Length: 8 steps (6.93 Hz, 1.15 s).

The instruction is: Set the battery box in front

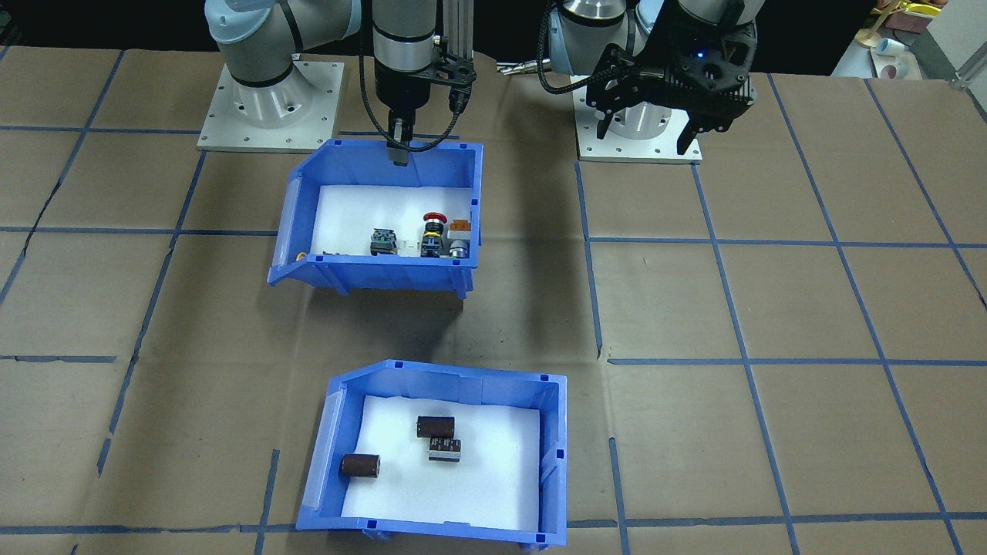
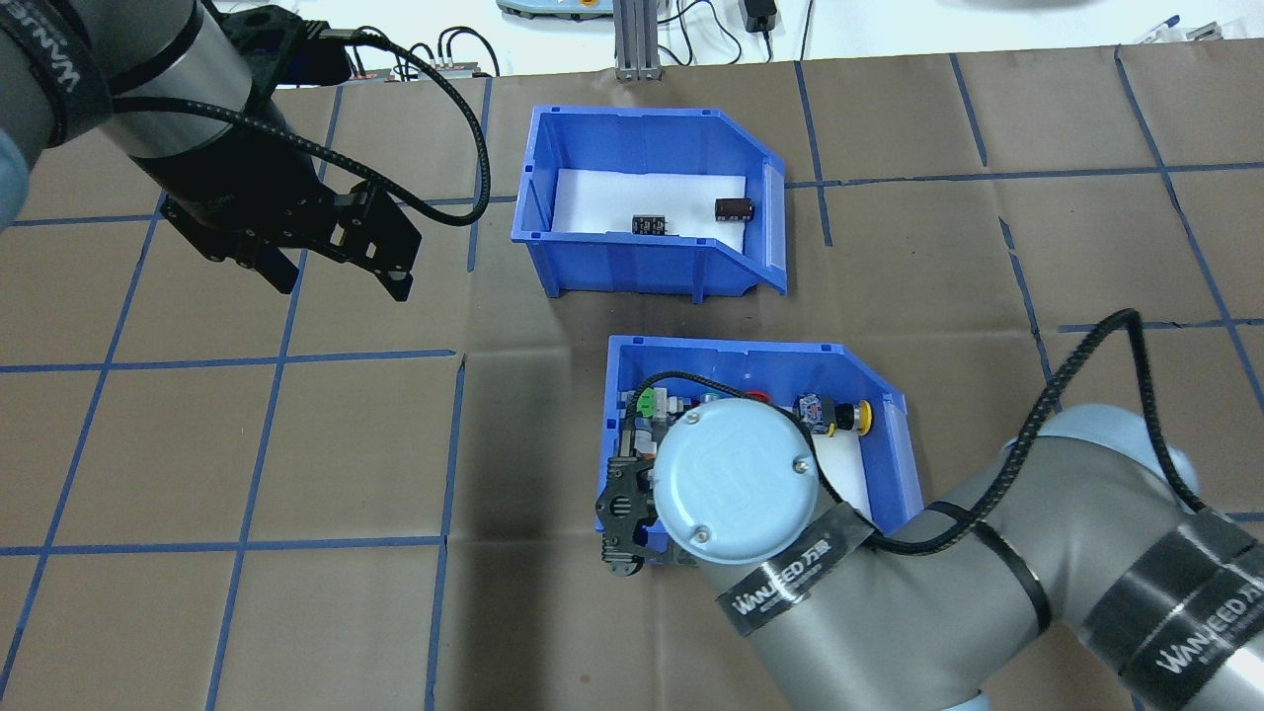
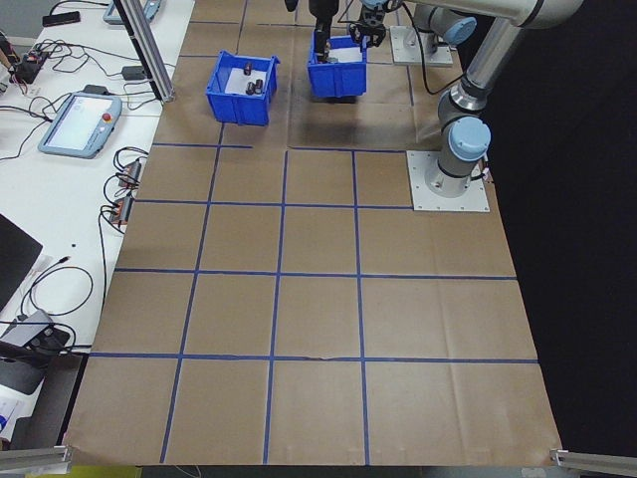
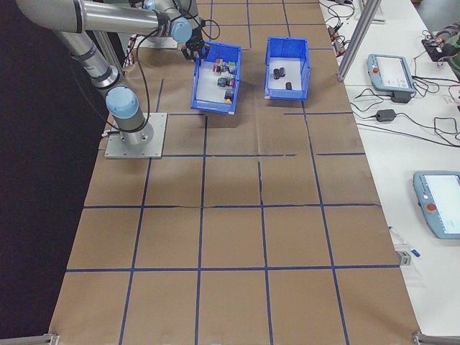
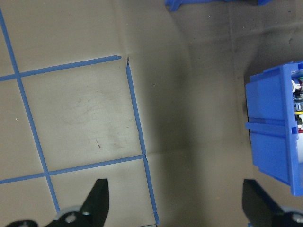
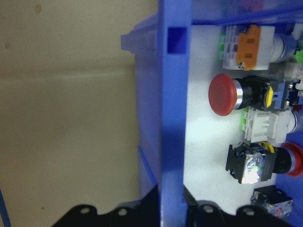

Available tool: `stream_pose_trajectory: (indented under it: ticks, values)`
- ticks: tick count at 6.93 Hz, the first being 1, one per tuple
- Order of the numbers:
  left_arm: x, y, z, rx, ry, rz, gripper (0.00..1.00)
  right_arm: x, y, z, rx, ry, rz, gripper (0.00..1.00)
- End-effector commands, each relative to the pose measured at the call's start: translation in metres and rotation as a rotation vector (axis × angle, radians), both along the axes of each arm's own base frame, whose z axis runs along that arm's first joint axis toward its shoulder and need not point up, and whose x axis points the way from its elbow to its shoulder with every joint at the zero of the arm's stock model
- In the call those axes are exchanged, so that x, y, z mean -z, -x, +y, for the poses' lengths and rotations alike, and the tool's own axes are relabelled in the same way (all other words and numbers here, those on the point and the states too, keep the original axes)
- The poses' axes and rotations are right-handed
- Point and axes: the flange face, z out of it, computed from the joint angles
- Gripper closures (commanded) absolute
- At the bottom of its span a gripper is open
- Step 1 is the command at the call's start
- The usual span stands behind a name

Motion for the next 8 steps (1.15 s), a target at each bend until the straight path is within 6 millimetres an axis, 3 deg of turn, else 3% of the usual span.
stream_pose_trajectory:
  ticks: [1,4,7,8]
  values:
    - [0.008,-0.012,-0.003,-0.015,-0.016,0.001,0.01,0.013,-0.028,-0.007,-0.008,0.058,0.058,0.97]
    - [0.005,-0.019,-0.001,0.001,-0.003,0.003,0.01,0.036,-0.035,-0.016,-0.010,0.052,0.065,0.97]
    - [-0.001,-0.020,0.004,-0.001,0.022,-0.005,0.01,0.041,-0.042,-0.008,-0.048,0.043,0.071,0.96]
    - [-0.002,-0.028,0.004,-0.003,0.039,-0.096,0.01,0.047,-0.039,-0.003,-0.056,0.029,0.079,0.95]
